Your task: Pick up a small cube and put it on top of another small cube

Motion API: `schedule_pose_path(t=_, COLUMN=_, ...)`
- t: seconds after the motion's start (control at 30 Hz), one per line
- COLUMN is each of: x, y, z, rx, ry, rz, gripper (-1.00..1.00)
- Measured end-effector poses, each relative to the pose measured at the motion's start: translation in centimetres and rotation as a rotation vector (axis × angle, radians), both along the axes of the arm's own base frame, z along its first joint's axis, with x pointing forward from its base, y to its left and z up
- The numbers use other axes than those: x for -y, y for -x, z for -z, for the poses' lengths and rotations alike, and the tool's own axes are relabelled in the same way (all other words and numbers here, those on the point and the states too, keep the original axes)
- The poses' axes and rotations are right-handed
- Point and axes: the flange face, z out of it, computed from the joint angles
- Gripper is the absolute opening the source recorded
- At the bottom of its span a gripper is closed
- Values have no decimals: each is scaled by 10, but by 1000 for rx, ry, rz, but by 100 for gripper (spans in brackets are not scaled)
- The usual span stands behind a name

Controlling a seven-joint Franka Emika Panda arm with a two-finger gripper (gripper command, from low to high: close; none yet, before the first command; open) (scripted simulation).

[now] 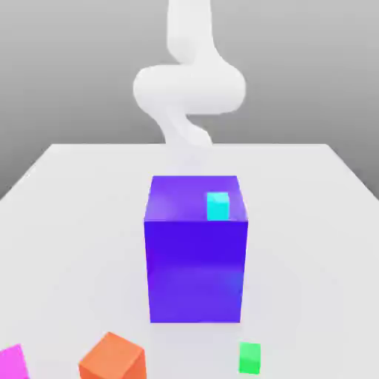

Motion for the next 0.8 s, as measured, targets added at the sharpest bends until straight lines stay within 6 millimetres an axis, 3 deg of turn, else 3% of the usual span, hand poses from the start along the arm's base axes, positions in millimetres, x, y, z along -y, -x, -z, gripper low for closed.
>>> schedule_pose_path(t=0.2, x=42, y=-70, z=72, rx=-147, ry=-23, rz=-108, gripper=0)
schedule_pose_path(t=0.4, x=81, y=-122, z=156, rx=-272, ry=-29, rz=-196, gripper=0)
schedule_pose_path(t=0.6, x=121, y=-154, z=246, rx=-382, ry=-14, rz=-264, gripper=0)
schedule_pose_path(t=0.8, x=160, y=-167, z=333, rx=-487, ry=31, rz=-330, gripper=0)
